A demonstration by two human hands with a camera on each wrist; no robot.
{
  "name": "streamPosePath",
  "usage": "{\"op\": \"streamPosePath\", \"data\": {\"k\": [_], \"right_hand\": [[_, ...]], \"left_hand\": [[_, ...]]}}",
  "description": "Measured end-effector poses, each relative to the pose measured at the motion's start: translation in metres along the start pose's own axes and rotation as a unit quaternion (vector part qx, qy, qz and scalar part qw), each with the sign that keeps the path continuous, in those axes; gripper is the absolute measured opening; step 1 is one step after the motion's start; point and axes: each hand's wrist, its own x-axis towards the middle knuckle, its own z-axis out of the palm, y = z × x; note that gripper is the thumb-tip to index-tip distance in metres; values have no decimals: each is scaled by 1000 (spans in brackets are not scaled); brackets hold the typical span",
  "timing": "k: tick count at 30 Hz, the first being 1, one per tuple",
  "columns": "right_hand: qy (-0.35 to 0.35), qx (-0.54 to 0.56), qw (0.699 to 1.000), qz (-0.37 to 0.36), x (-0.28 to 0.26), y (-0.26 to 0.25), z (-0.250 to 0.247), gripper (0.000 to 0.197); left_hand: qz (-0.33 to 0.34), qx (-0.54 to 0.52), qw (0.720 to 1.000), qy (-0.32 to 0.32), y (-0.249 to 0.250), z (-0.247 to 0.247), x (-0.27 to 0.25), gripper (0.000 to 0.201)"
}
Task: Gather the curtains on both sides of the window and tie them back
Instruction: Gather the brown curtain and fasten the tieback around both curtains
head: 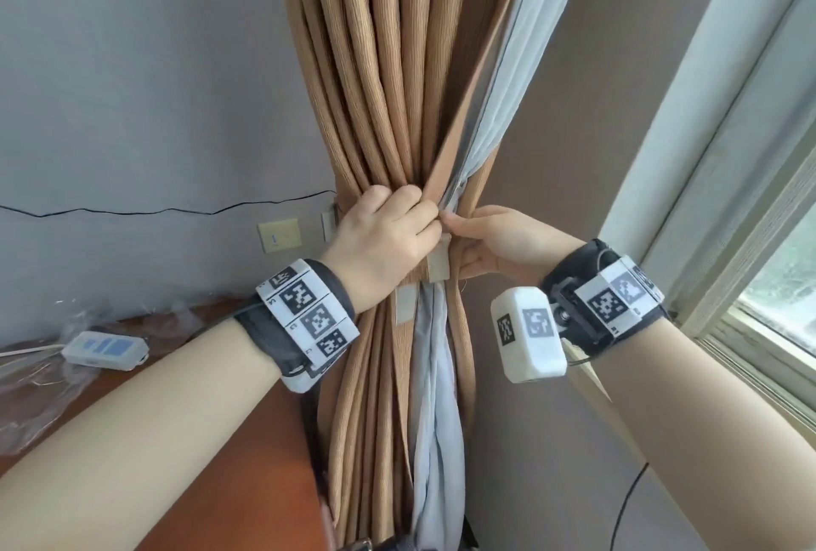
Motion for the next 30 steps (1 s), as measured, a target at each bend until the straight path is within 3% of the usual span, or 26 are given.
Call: {"op": "streamPosePath", "data": {"k": [3,5,7,8,9,10,11,12,13,15,21,25,27,30], "right_hand": [[38,-13,999,2,-1,2,0,21],[124,-77,989,-14,5,-2,23,23],[273,-169,945,-58,13,-5,35,28],[444,-225,867,-25,34,-14,65,39],[493,-246,834,15,40,-19,80,56],[454,-234,857,61,37,-18,78,72],[347,-190,914,89,24,-10,59,78],[236,-157,955,87,3,3,31,69],[156,-120,979,57,-1,2,35,50],[41,-31,998,-25,-14,0,8,21],[50,9,998,-37,3,24,-16,27],[51,-144,983,-102,2,22,-20,44],[75,-248,953,-160,5,21,-17,41],[98,-384,883,-252,14,19,-11,27]], "left_hand": [[75,12,996,47,8,-2,2,21],[153,-32,987,46,8,-4,7,16],[207,-124,970,-1,2,-5,19,19],[210,-170,962,-41,0,-3,26,25],[202,-203,955,-80,-2,-2,32,28],[190,-217,950,-115,-2,-1,36,27],[175,-219,949,-147,-2,0,39,25],[160,-214,948,-173,-3,2,39,25],[148,-210,946,-195,-4,3,39,30],[132,-205,948,-205,-7,4,36,32],[120,-163,968,-150,-17,6,24,23],[78,-169,974,-130,-20,8,21,22],[56,-186,972,-133,-20,8,20,14],[36,-198,969,-143,-20,7,18,17]]}}
